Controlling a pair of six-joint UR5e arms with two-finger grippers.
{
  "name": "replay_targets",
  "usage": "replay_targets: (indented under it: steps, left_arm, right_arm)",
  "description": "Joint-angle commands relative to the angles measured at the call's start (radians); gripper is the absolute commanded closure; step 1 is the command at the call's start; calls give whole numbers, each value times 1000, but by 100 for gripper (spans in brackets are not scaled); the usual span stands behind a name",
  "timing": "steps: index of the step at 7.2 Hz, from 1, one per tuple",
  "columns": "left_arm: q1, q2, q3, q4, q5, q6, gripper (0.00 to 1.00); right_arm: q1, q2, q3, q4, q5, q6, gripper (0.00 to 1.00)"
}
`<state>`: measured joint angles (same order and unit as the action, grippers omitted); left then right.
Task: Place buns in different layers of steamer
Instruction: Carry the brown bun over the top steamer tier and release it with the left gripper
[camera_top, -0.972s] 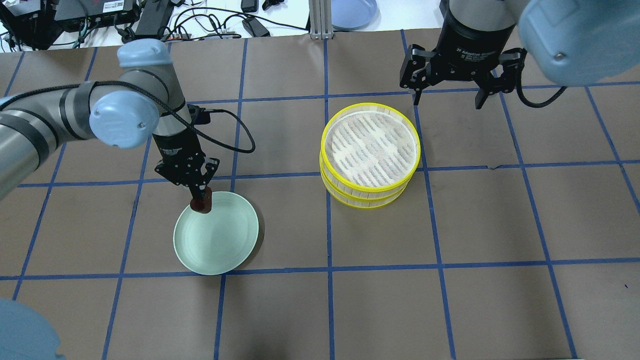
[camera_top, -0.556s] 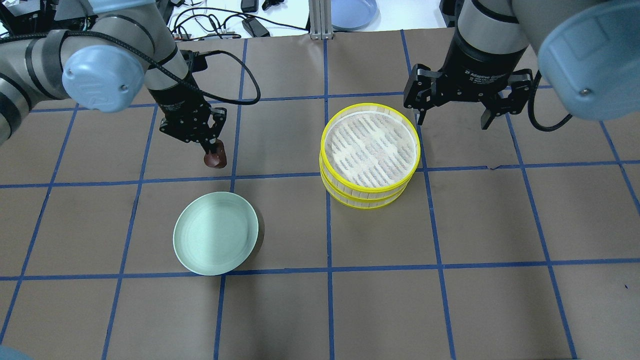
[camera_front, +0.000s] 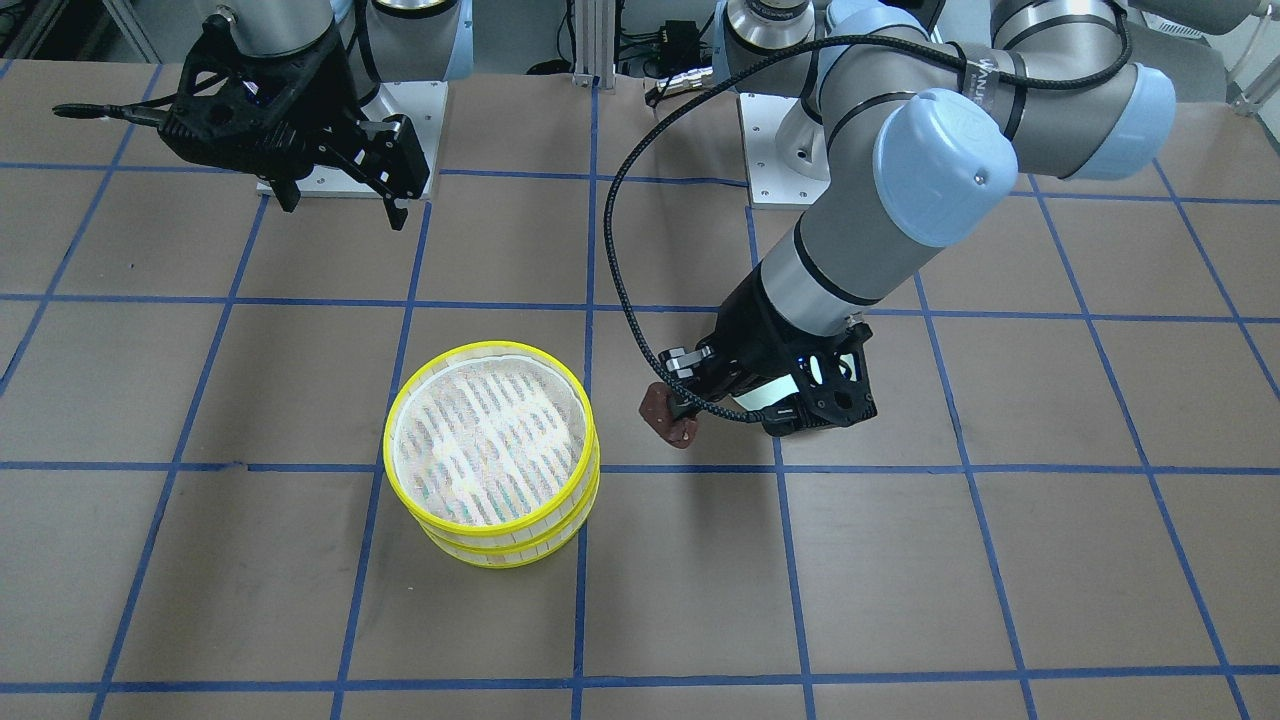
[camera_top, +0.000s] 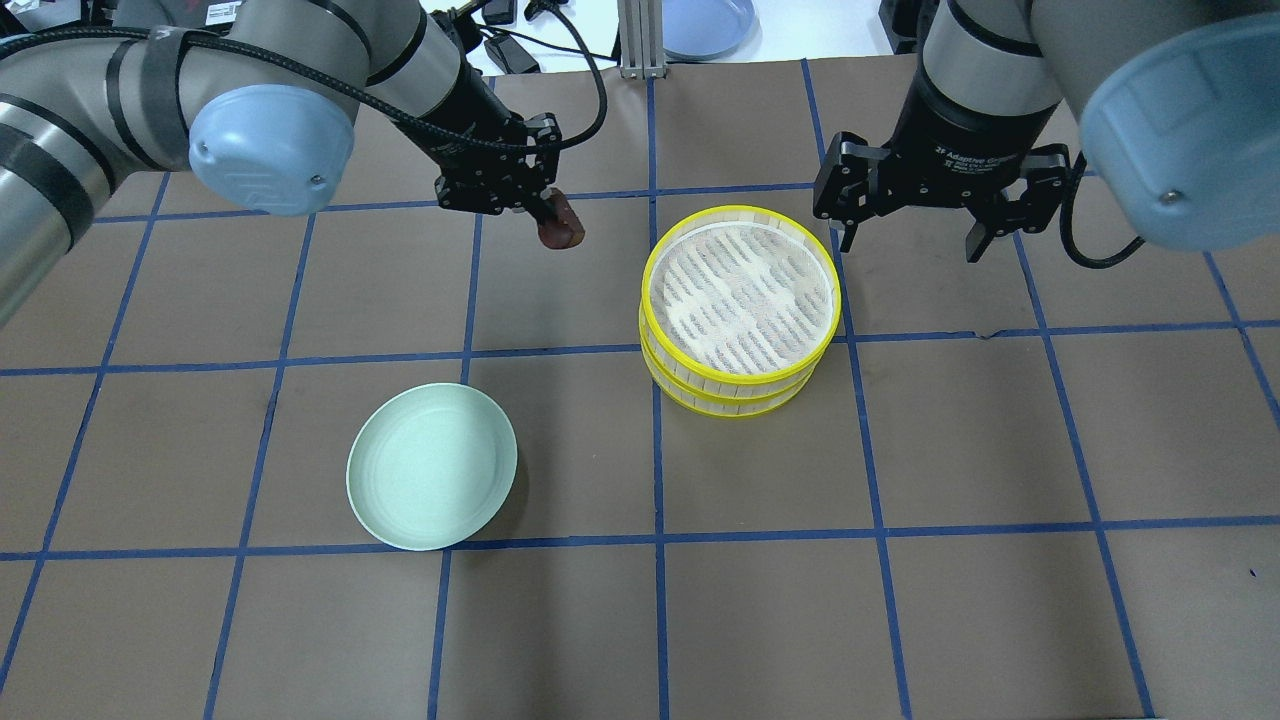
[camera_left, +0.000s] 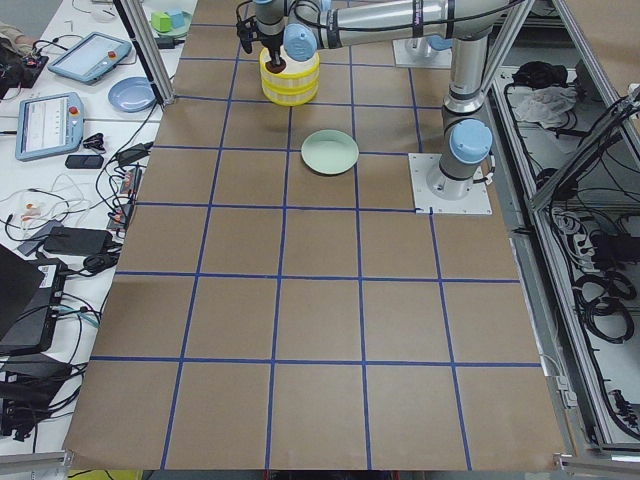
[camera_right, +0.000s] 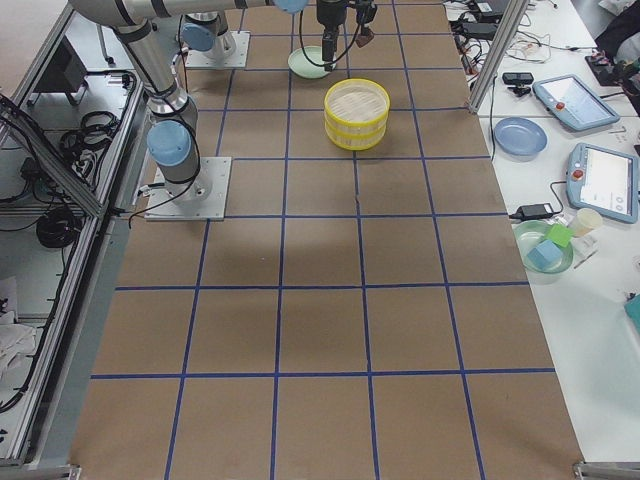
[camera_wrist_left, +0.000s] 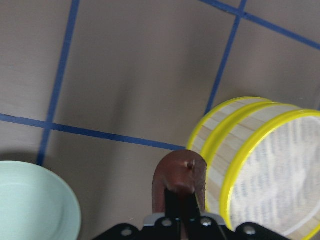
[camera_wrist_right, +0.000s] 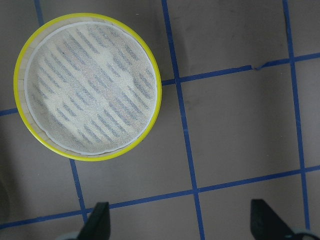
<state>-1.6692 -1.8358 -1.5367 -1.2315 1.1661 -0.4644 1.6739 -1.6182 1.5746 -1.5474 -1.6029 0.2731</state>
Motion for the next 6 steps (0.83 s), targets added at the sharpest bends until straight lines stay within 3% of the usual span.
replay_targets:
  steps: [1, 2, 6]
  left_arm:
    - [-32, -38, -6, 117, -132, -106, 100]
    - [-41, -66, -11, 198, -176, -158, 100]
    - [-126, -115, -77, 224, -163, -166, 99]
  right_arm:
    - [0, 0, 1, 3, 0, 0, 0]
    - [-2, 0, 1, 3, 0, -2, 0]
    - [-2, 0, 2, 6, -2, -2, 0]
